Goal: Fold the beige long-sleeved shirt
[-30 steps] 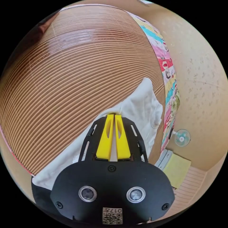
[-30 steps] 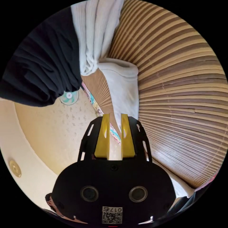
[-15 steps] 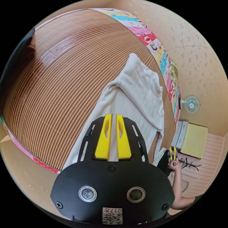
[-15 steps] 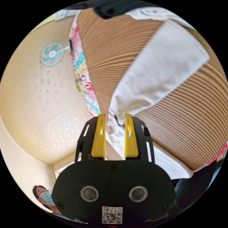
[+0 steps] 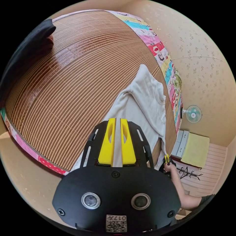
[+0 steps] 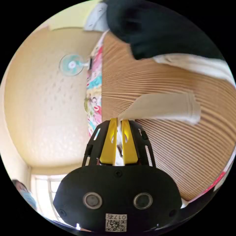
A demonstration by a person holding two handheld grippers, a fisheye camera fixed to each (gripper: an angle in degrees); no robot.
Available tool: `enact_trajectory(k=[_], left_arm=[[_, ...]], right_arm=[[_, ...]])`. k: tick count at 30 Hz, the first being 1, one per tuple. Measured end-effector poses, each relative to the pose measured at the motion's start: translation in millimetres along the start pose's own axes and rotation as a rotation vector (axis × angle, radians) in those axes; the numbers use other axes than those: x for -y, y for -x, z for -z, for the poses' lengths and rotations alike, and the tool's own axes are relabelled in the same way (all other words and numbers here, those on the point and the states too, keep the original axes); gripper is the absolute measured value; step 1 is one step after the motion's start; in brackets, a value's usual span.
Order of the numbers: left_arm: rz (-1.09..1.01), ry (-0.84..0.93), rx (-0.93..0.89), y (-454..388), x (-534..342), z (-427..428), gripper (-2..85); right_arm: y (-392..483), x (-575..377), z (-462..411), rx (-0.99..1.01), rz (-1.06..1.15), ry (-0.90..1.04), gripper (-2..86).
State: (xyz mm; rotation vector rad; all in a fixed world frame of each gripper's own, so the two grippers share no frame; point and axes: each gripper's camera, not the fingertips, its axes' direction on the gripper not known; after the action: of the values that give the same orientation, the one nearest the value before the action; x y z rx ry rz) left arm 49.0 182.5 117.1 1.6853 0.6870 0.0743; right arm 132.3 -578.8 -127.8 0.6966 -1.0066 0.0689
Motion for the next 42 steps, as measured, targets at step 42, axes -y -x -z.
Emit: enact_trajectory(k=[42], left_arm=[[-0.386,-0.043,0.074,-149,53,-63,1.2]], right_arm=[[-16,-299,-134,-0.199,0.312,0.980,3.2]])
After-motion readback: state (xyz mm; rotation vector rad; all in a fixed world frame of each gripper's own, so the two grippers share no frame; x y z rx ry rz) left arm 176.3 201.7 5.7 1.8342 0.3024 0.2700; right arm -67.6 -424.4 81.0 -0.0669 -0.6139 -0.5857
